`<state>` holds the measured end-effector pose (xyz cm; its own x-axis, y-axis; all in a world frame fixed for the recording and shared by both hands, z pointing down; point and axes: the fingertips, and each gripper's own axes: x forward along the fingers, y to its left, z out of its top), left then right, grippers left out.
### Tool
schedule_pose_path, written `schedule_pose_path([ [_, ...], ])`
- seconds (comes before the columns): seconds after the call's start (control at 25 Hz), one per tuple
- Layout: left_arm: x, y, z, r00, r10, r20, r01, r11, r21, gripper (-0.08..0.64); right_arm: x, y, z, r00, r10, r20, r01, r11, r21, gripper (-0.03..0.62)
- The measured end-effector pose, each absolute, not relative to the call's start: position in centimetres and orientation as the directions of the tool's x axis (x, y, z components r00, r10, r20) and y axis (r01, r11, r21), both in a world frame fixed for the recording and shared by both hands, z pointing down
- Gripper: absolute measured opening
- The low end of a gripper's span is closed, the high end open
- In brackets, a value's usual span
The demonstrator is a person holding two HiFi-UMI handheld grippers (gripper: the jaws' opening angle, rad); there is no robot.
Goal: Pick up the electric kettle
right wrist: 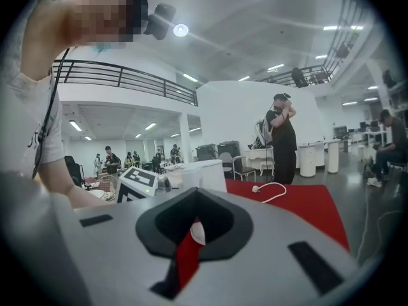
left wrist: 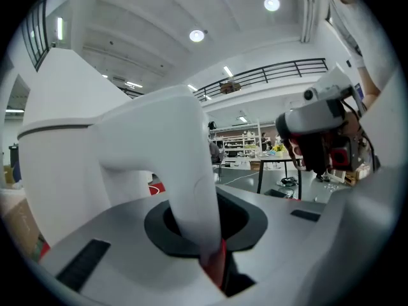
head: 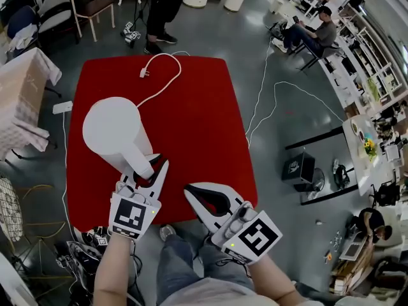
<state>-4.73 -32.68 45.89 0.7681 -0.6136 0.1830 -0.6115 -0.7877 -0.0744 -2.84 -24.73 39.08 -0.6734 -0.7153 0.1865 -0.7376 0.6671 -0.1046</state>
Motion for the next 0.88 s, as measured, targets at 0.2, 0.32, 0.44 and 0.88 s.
schedule_pose_path([
  [0.2, -4.9, -31.9, 43.8, 0.769, -0.617, 0.167, -0.615, -0.786, -0.069, 0.043, -2.7, -24.2, 38.3, -0.679, -0.715, 0.169, -0.733, 0.673, -0.097, 0.006],
  [0.32, -4.6, -30.7, 41.9, 0.774, -0.612, 0.163, -0.606, -0.790, -0.092, 0.043, -2.6, -23.9, 37.5, -0.688, -0.710, 0.151, -0.725, 0.683, -0.090, 0.006],
  [0.44, -4.5, -29.0, 39.9, 0.779, -0.606, 0.161, -0.595, -0.795, -0.116, 0.043, -2.8, -23.3, 36.4, -0.703, -0.700, 0.129, -0.711, 0.699, -0.078, 0.006],
  [0.88, -3.5, -20.5, 32.5, 0.766, -0.625, 0.148, -0.599, -0.778, -0.187, 0.046, -2.1, -19.0, 32.5, -0.764, -0.643, 0.055, -0.645, 0.763, -0.041, 0.006],
])
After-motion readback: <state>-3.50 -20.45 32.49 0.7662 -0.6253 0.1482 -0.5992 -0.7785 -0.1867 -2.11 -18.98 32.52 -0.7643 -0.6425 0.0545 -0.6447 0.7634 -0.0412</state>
